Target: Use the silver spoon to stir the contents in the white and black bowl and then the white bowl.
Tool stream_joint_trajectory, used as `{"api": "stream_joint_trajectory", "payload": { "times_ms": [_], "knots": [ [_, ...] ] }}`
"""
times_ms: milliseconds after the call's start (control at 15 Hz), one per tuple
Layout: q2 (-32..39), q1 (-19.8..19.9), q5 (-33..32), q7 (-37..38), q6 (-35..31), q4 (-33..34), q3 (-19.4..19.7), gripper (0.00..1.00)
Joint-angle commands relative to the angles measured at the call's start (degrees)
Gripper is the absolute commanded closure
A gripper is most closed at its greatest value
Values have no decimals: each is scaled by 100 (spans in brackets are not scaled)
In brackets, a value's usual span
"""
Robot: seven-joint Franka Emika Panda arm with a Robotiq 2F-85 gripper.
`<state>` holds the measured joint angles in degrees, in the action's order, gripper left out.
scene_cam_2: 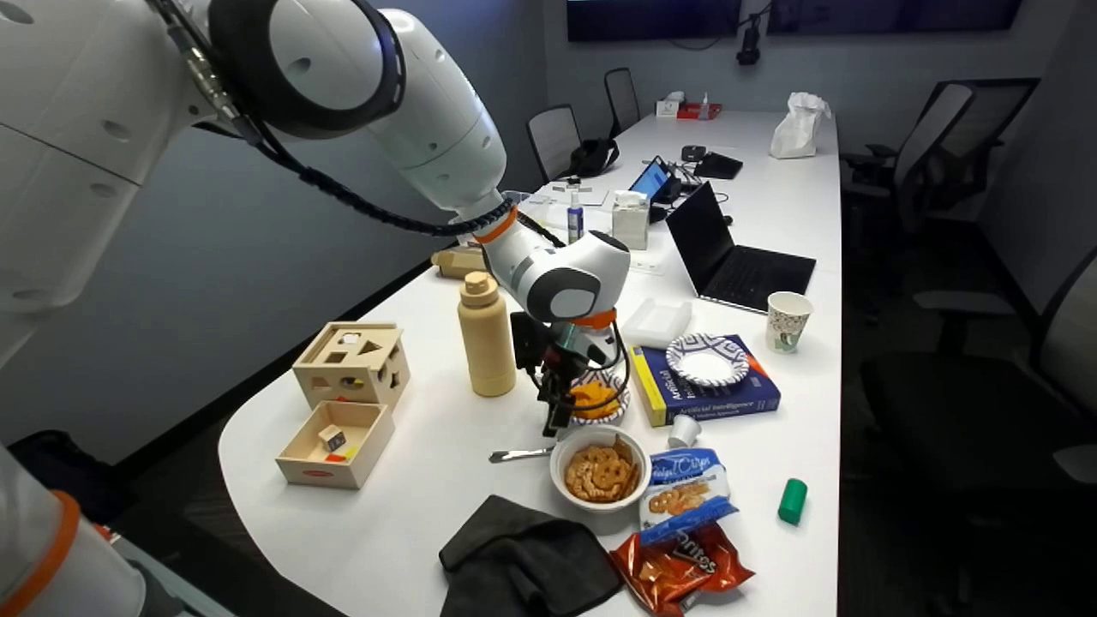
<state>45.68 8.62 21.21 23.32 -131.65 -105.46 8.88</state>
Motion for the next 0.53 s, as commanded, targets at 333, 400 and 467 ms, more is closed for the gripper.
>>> {"api": "stream_joint_trajectory", "payload": {
  "times_ms": [333,400,467],
  "knots": [
    [-1101,-200,-45,-58,-804,-896,-64,0],
    [-1204,-220,-47,-50,-892,-991,-66,0],
    [-1271,-232,-54,-45,-964,-1050,-66,0]
  ]
}}
